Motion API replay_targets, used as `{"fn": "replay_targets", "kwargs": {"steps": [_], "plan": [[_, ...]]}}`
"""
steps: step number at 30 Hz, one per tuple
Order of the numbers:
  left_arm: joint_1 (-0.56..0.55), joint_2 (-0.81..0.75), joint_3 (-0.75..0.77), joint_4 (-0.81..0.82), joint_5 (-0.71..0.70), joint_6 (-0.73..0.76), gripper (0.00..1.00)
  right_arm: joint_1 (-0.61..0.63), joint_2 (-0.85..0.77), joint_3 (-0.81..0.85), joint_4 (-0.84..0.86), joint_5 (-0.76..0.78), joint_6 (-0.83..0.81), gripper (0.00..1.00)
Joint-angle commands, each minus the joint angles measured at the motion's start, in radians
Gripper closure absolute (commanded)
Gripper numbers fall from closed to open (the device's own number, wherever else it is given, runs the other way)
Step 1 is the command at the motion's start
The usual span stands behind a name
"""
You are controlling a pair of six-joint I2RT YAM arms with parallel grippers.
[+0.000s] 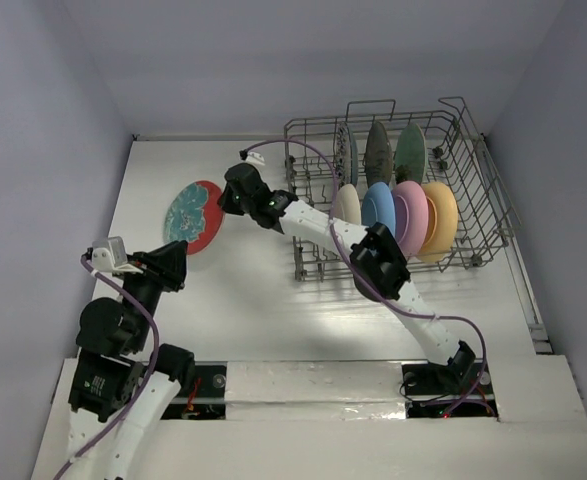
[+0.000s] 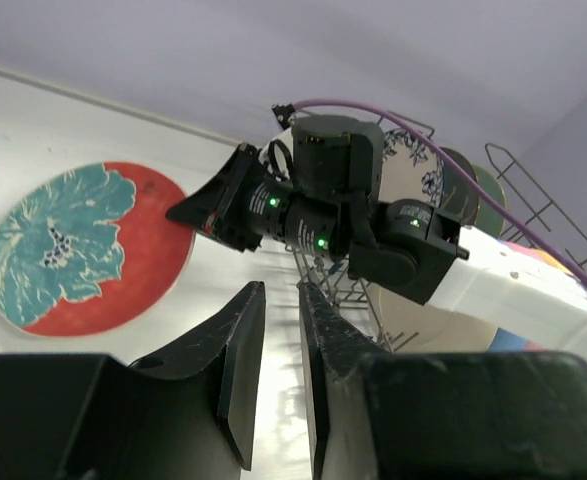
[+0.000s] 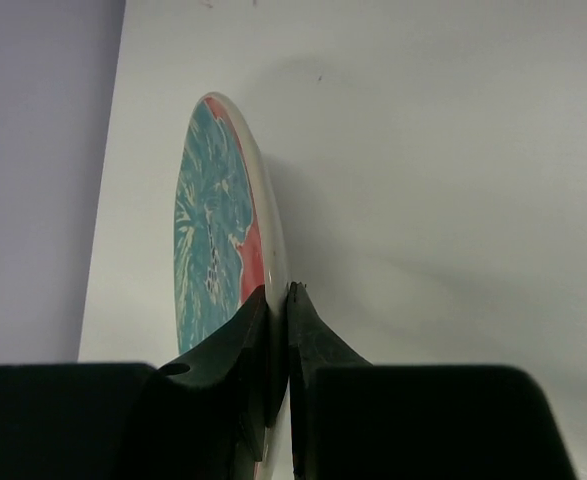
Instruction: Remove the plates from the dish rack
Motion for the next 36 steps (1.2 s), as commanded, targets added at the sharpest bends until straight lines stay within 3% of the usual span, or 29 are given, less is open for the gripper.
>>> {"fn": "replay_targets", "kwargs": {"steps": [1,5,10,20,32,36], "plan": [[0.003,-0.011,-0.028,0.054,0.028,-0.016,0.82,-0.004,-0.023,0.04,0.219,-0.024,0.125,0.92],[0.003,-0.005,-0.048,0.07,0.041,-0.014,0.79,-0.004,-0.033,-0.044,0.264,-0.037,0.162,0.68],[0.003,-0.009,-0.051,0.07,0.038,-0.013,0.78,-0.004,-0.027,-0.072,0.278,-0.062,0.168,0.59],[0.003,-0.013,-0.056,0.072,0.048,-0.017,0.77,-0.004,-0.03,-0.118,0.215,-0.077,0.151,0.28],[0.003,-0.006,-0.051,0.072,0.048,-0.014,0.72,-0.004,-0.099,-0.143,0.166,-0.054,0.072,0.15],[0.003,-0.005,-0.056,0.078,0.048,-0.014,0.54,-0.004,-0.083,-0.083,0.126,-0.037,0.039,0.13]]}}
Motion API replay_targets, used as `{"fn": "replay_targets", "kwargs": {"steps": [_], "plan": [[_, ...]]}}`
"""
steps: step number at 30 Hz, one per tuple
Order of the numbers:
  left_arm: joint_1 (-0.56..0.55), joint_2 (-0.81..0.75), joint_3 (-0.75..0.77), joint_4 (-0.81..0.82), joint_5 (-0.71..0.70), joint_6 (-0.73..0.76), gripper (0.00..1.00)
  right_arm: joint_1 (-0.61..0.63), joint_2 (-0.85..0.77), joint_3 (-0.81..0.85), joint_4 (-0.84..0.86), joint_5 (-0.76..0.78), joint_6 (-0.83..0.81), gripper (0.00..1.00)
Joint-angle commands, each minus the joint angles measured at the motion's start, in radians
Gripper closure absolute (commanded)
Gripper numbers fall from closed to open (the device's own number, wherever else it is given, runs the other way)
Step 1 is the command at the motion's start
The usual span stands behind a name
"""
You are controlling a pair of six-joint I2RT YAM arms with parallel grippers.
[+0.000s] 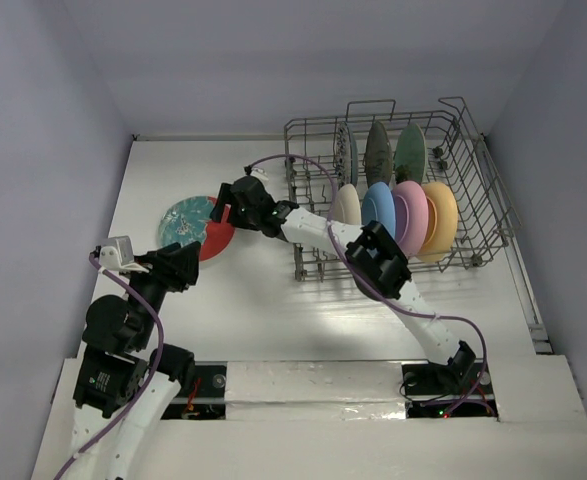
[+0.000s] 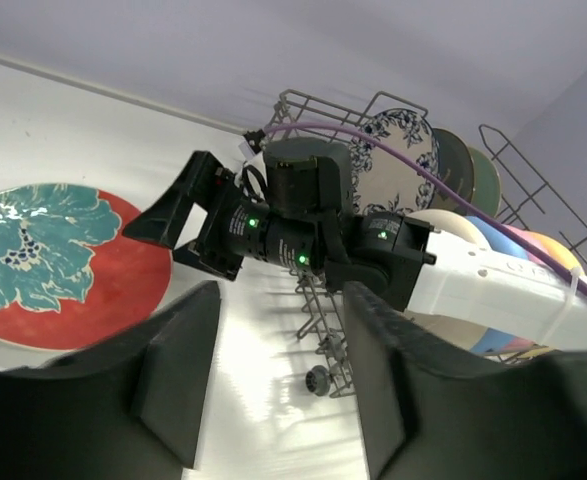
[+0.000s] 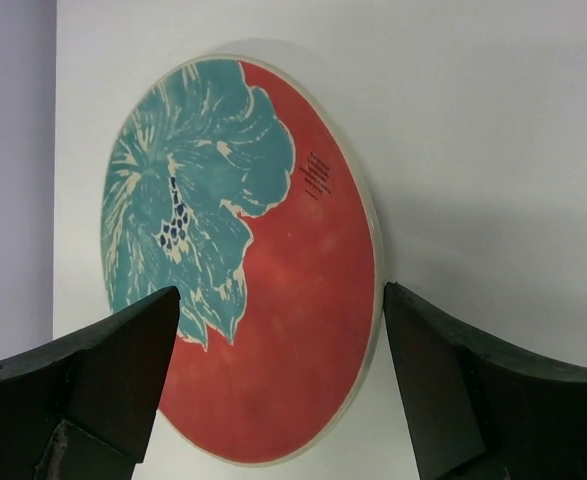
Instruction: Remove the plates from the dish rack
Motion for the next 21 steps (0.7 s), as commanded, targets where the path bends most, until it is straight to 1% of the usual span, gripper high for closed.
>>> {"fn": "replay_targets", "kwargs": {"steps": [1,2,3,4,7,8,9,11,12,13,14,15,16,17,18,20,21], "plan": [[0.003,0.001,-0.003,0.058,0.012,0.001,0.5,0.006,-0.079,0.107,-0.012,0.031,-0.061,0.12],[0.003,0.0,-0.003,0.059,0.014,0.001,0.46,0.006,-0.082,0.117,-0.02,0.034,-0.07,0.11],[0.003,-0.002,-0.002,0.059,0.014,0.003,0.38,0.006,-0.089,0.119,-0.025,0.034,-0.076,0.11],[0.003,-0.003,-0.002,0.064,0.013,0.004,0.36,0.006,-0.117,0.101,-0.017,0.036,-0.088,0.11],[0.003,-0.005,0.0,0.075,0.006,0.015,0.28,0.006,-0.19,0.011,0.053,0.042,-0.113,0.2],[0.003,0.001,-0.002,0.079,0.008,0.017,0.27,0.006,-0.238,-0.002,0.063,0.047,-0.125,0.28],[0.003,0.003,-0.002,0.081,0.008,0.018,0.26,0.006,-0.258,-0.005,0.063,0.053,-0.137,0.34],[0.003,0.004,-0.006,0.087,0.008,0.021,0.26,0.006,-0.318,0.001,0.047,0.066,-0.188,0.53],[0.003,0.004,-0.008,0.087,0.006,0.021,0.27,0.006,-0.341,0.001,0.04,0.073,-0.208,0.81],[0.003,0.003,-0.014,0.089,0.006,0.021,0.31,0.006,-0.365,0.001,0.018,0.083,-0.251,0.93],[0.003,0.001,-0.014,0.089,0.008,0.021,0.32,0.006,-0.391,0.001,0.003,0.132,-0.281,1.0],[0.003,-0.003,-0.017,0.087,0.008,0.021,0.34,0.006,-0.446,-0.005,-0.012,0.163,-0.31,1.0],[0.003,-0.005,-0.019,0.084,0.008,0.023,0.34,-0.003,-0.474,-0.01,-0.056,0.195,-0.372,1.0],[0.003,-0.009,-0.022,0.084,0.008,0.02,0.34,-0.016,-0.499,-0.022,-0.086,0.238,-0.398,1.0],[0.003,-0.014,-0.023,0.087,0.011,0.02,0.34,-0.051,-0.555,-0.039,-0.109,0.255,-0.435,1.0],[0.003,-0.017,-0.026,0.096,0.02,0.024,0.34,-0.094,-0.609,-0.077,-0.182,0.307,-0.462,1.0],[0.003,-0.02,-0.028,0.098,0.026,0.024,0.34,-0.127,-0.657,-0.106,-0.207,0.344,-0.508,1.0]]}}
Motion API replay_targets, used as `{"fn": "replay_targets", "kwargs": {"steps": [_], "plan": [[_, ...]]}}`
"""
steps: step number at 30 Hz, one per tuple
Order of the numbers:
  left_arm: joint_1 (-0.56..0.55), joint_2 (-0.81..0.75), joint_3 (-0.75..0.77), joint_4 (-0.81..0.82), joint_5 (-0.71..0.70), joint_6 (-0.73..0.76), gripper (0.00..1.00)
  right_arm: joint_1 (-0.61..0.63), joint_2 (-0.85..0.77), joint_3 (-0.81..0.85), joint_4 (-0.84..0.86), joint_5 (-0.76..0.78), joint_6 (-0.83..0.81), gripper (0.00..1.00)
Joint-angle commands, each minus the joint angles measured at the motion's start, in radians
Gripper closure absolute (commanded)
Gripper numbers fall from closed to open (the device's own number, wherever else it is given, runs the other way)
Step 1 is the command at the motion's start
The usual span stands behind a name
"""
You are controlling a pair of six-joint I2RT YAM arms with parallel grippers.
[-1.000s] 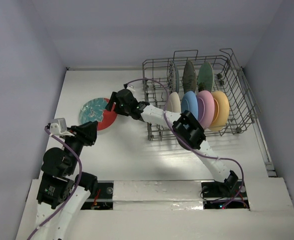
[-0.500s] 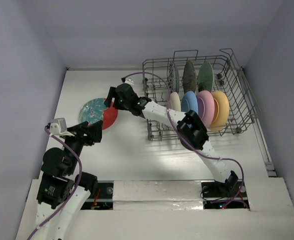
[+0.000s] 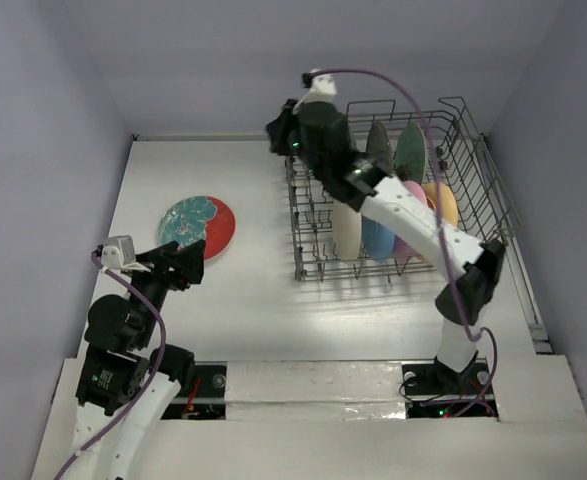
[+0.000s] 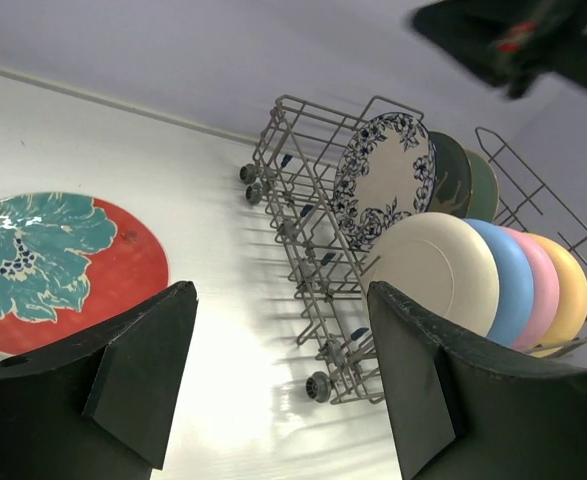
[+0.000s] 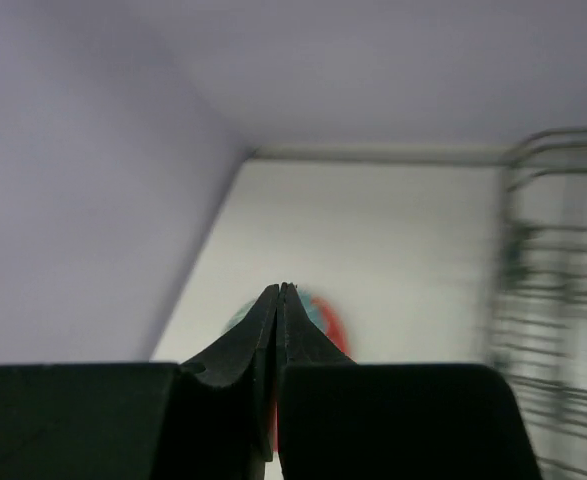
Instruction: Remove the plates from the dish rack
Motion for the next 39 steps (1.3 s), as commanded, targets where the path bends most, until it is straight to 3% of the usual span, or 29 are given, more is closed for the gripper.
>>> {"fn": "replay_targets", "kwargs": {"steps": [1,2,5,6,9,14,17,22,26,27,31,39], "plan": [[0.003,-0.018,-0.01,0.061,0.024,0.017,0.34,-0.107,-0.111,-0.07,-0.168,0.206,-0.176,1.0],[0.003,-0.018,-0.01,0.062,0.025,0.017,0.34,-0.122,-0.122,-0.071,-0.199,0.304,-0.208,0.99],[0.003,-0.023,-0.013,0.072,0.037,0.019,0.34,-0.187,-0.125,-0.038,-0.325,0.406,-0.296,0.8],[0.003,-0.027,-0.013,0.072,0.04,0.02,0.34,-0.199,-0.124,-0.032,-0.344,0.426,-0.311,0.58],[0.003,-0.032,-0.015,0.073,0.042,0.022,0.32,-0.222,-0.116,-0.03,-0.373,0.468,-0.362,0.34],[0.003,-0.031,-0.016,0.075,0.048,0.022,0.32,-0.25,-0.04,0.025,-0.427,0.452,-0.385,0.29],[0.003,-0.037,-0.016,0.073,0.045,0.022,0.32,-0.27,0.039,0.079,-0.463,0.423,-0.394,0.31],[0.003,-0.043,-0.016,0.076,0.05,0.022,0.32,-0.27,0.186,0.211,-0.523,0.49,-0.437,0.5],[0.003,-0.046,-0.019,0.078,0.054,0.022,0.32,-0.27,0.214,0.252,-0.525,0.578,-0.462,0.62],[0.003,-0.047,-0.019,0.078,0.054,0.022,0.32,-0.27,0.208,0.246,-0.516,0.581,-0.468,0.74],[0.003,-0.047,-0.021,0.079,0.054,0.022,0.32,-0.27,0.178,0.231,-0.47,0.609,-0.502,0.97],[0.003,-0.051,-0.021,0.079,0.054,0.022,0.32,-0.236,0.112,0.27,-0.281,0.774,-0.729,1.0]]}}
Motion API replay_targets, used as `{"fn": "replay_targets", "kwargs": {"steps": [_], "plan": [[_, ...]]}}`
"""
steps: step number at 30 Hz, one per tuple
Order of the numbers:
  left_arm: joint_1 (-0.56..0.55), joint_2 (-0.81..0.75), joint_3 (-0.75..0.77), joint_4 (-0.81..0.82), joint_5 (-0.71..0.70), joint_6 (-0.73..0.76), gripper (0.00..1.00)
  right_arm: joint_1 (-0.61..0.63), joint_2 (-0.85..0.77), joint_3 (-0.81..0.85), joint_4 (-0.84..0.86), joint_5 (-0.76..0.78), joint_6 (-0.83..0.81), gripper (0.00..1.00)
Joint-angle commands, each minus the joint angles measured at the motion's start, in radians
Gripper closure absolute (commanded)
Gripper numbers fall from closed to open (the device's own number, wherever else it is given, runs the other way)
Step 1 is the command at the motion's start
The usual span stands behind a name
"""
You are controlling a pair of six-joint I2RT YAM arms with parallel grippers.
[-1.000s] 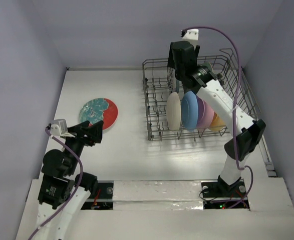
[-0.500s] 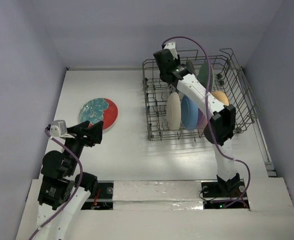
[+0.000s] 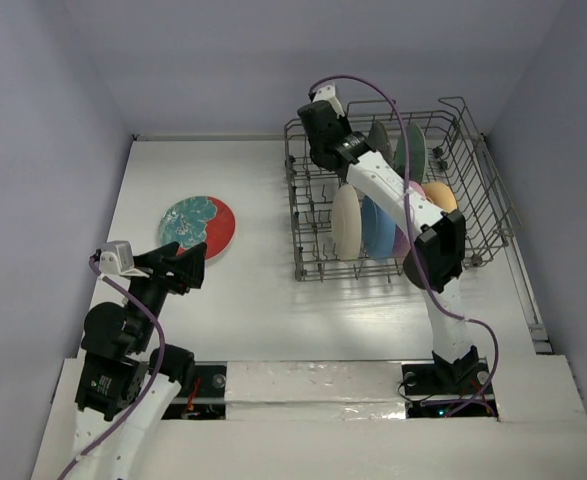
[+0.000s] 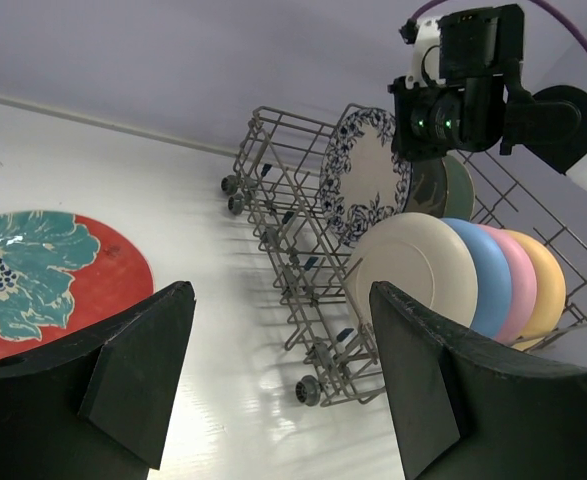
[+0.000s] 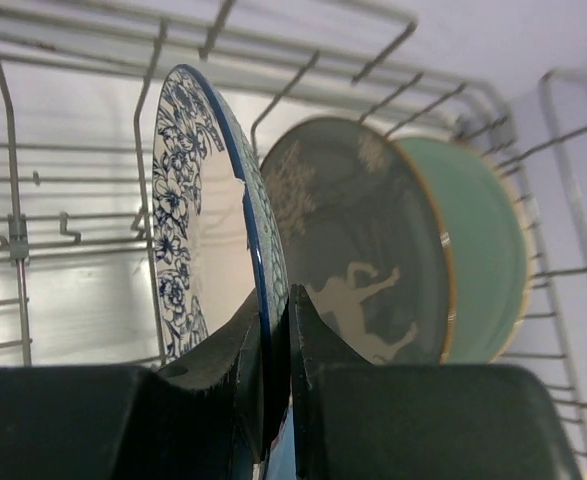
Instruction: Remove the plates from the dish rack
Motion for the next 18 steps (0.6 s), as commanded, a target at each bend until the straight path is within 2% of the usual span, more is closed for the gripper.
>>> {"fn": "replay_targets", "kwargs": {"steps": [1,5,9,13,15,18], "plan": [[0.003,-0.012,-0.007,0.055,0.011,0.011,0.32,0.021,-0.141,0.094,0.232,0.226,-0.201,1.0],[0.003,-0.009,-0.007,0.055,0.011,0.011,0.32,0.03,-0.184,0.147,0.303,0.257,-0.262,1.0],[0.003,-0.009,-0.009,0.056,0.011,0.011,0.33,0.052,-0.284,0.124,0.282,0.188,-0.165,1.0],[0.003,-0.01,-0.009,0.056,0.011,0.01,0.39,0.075,-0.416,-0.019,0.257,-0.059,0.154,1.0],[0.003,-0.006,-0.007,0.053,0.011,0.01,0.43,0.085,-0.472,-0.131,0.304,-0.209,0.228,1.0],[0.003,-0.013,0.002,0.043,0.0,0.007,0.63,0.116,-0.497,-0.257,0.43,-0.376,0.352,1.0]]}}
